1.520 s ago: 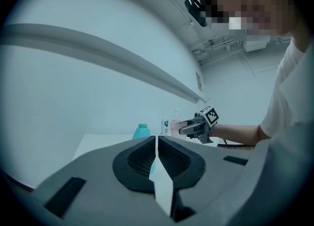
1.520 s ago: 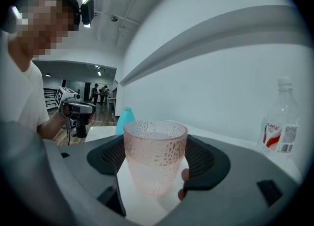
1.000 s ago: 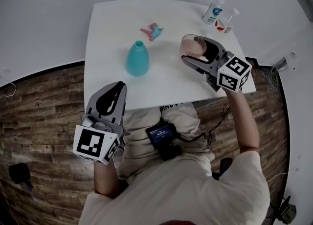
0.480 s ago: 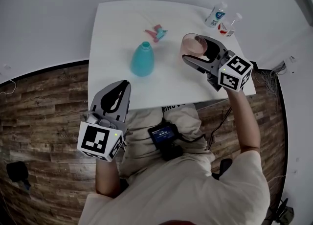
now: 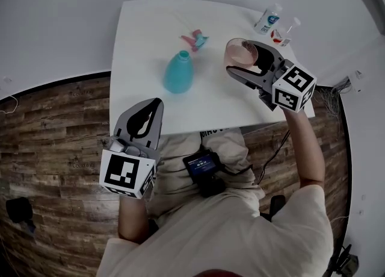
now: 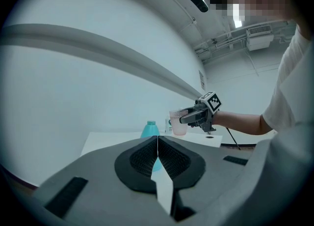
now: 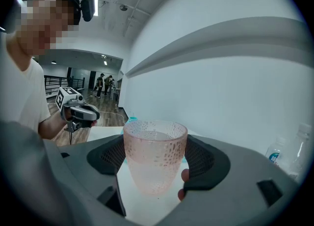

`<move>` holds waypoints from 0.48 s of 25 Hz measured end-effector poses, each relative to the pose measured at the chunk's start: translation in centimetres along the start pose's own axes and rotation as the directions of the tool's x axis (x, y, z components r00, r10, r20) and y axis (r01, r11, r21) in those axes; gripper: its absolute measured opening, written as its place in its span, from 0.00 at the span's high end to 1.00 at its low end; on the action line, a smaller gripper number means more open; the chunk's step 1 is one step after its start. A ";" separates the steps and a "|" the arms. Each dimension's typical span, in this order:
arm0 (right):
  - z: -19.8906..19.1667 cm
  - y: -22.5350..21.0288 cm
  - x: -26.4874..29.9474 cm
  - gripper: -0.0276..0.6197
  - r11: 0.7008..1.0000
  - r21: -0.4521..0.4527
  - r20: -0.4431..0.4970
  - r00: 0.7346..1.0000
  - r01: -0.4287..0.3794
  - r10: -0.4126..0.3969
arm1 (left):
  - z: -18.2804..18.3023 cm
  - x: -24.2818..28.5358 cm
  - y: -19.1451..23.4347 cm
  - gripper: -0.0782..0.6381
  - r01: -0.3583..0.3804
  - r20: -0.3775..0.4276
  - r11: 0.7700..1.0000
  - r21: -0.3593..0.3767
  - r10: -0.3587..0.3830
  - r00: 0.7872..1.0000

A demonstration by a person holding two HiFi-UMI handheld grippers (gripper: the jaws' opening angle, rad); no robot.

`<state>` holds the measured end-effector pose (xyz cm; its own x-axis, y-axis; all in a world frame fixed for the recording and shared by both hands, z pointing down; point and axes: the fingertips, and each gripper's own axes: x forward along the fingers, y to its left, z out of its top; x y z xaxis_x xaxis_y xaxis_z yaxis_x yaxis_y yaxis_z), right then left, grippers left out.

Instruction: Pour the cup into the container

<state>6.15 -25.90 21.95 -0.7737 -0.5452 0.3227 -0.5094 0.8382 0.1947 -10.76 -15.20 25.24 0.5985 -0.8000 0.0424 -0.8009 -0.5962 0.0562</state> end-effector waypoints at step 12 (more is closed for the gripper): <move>1.0 0.5 1.0 0.38 0.999 -0.049 -0.041 0.999 -0.019 0.017 | -0.6 0.2 0.2 0.88 -0.014 -0.007 1.000 0.003 0.014 1.000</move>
<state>4.77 -25.99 21.47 -0.7660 -0.5301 0.3636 -0.4758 0.8479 0.2338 -10.77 -15.49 25.84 0.5871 -0.8080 0.0499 -0.8094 -0.5849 0.0521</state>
